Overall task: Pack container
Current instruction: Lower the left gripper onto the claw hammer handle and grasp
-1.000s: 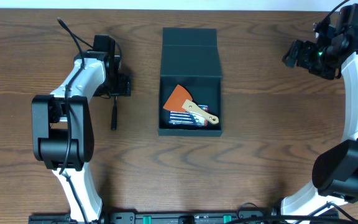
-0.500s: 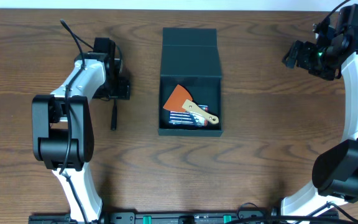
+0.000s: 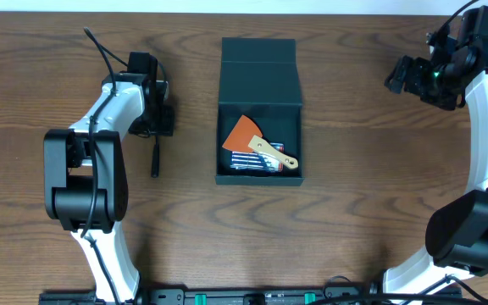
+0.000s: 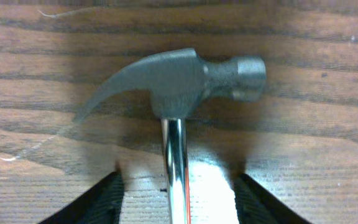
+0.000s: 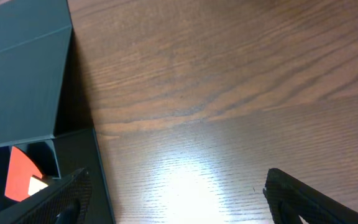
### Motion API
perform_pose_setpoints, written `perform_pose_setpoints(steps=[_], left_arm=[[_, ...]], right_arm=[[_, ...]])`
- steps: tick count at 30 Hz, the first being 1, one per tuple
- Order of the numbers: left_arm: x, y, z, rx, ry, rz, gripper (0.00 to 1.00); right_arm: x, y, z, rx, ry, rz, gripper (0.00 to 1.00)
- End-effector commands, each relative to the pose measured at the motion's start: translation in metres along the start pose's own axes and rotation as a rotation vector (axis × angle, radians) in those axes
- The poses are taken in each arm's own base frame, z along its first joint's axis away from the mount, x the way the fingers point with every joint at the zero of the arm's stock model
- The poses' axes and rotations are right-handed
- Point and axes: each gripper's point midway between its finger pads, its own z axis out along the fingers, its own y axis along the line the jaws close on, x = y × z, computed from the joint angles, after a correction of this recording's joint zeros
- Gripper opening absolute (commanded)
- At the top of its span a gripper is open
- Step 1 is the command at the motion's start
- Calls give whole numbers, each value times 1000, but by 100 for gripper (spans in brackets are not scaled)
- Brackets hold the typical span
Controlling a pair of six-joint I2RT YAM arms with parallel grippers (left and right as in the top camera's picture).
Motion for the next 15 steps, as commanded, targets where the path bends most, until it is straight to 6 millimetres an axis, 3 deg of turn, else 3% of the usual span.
perform_pose_setpoints(steps=[1,8,15], left_arm=[[6,2,5,-4,13,1,50],[0,2,5,-5,-11,36,42],[-1,2,5,-5,-17,39,26]], right_arm=[[3,-1,3,-3,14,-5,90],[4,-1,3,-3,18,-4,89],[4,-1,3,-2,21,-3,89]])
